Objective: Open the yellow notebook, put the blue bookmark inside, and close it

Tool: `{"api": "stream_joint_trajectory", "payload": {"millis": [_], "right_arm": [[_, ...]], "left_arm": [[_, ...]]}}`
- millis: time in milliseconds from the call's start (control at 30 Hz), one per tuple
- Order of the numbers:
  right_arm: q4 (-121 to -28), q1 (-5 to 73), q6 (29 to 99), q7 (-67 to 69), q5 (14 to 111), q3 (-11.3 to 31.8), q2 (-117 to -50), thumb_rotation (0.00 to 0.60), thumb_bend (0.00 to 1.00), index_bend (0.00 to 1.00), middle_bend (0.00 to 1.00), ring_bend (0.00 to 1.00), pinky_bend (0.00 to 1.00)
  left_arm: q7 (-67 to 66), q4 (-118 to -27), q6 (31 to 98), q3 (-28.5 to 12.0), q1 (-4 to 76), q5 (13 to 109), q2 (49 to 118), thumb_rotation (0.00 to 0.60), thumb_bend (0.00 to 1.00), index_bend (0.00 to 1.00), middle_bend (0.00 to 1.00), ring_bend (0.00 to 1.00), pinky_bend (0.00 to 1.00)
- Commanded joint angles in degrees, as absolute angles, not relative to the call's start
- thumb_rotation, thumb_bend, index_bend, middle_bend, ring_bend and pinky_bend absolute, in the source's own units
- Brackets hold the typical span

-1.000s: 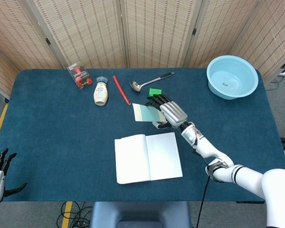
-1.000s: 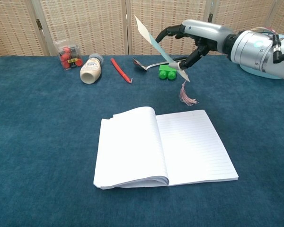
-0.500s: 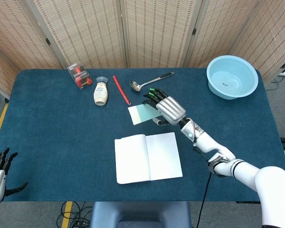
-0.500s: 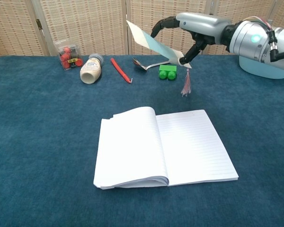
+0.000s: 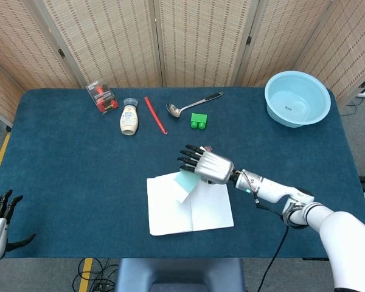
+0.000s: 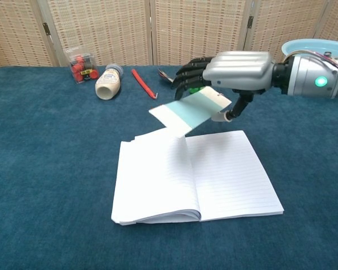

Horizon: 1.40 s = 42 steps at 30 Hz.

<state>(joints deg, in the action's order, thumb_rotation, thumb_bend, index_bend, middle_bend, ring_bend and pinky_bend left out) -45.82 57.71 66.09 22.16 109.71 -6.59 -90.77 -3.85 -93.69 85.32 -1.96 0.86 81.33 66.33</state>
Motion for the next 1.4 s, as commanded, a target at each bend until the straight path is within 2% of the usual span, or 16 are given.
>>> {"api": "stream_joint_trajectory", "payload": {"millis": [33, 433, 667, 1400], "right_arm": [[-42.23, 57.66, 68.95, 21.98, 113.34, -9.92, -92.12, 0.6, 0.27, 0.3, 0.12, 0.0, 0.0], [-25.86, 57.57, 79.46, 21.51, 120.81, -16.4, -97.77, 0.6, 0.26, 0.3, 0.12, 0.0, 0.0], [-19.17, 57.19, 82.14, 22.21, 122.88, -19.63, -100.81, 0.6, 0.25, 0.31, 0.12, 0.0, 0.0], [-13.5, 55.72, 84.66, 21.0, 122.55, -23.69, -102.55, 0.6, 0.24, 0.31, 0.1, 0.0, 0.0]], "left_arm": [[-3.84, -93.7, 85.36, -1.93, 0.83, 81.39, 66.36, 0.6, 0.07, 0.15, 0.04, 0.04, 0.15], [-3.84, -93.92, 85.47, -1.74, 0.61, 81.43, 66.18, 0.6, 0.07, 0.15, 0.04, 0.04, 0.15], [-3.81, -93.94, 85.37, -1.65, 0.57, 81.43, 66.25, 0.6, 0.07, 0.15, 0.04, 0.04, 0.15], [-4.11, -94.12, 85.09, -1.62, 0.75, 81.53, 66.5, 0.6, 0.07, 0.15, 0.04, 0.04, 0.15]]}}
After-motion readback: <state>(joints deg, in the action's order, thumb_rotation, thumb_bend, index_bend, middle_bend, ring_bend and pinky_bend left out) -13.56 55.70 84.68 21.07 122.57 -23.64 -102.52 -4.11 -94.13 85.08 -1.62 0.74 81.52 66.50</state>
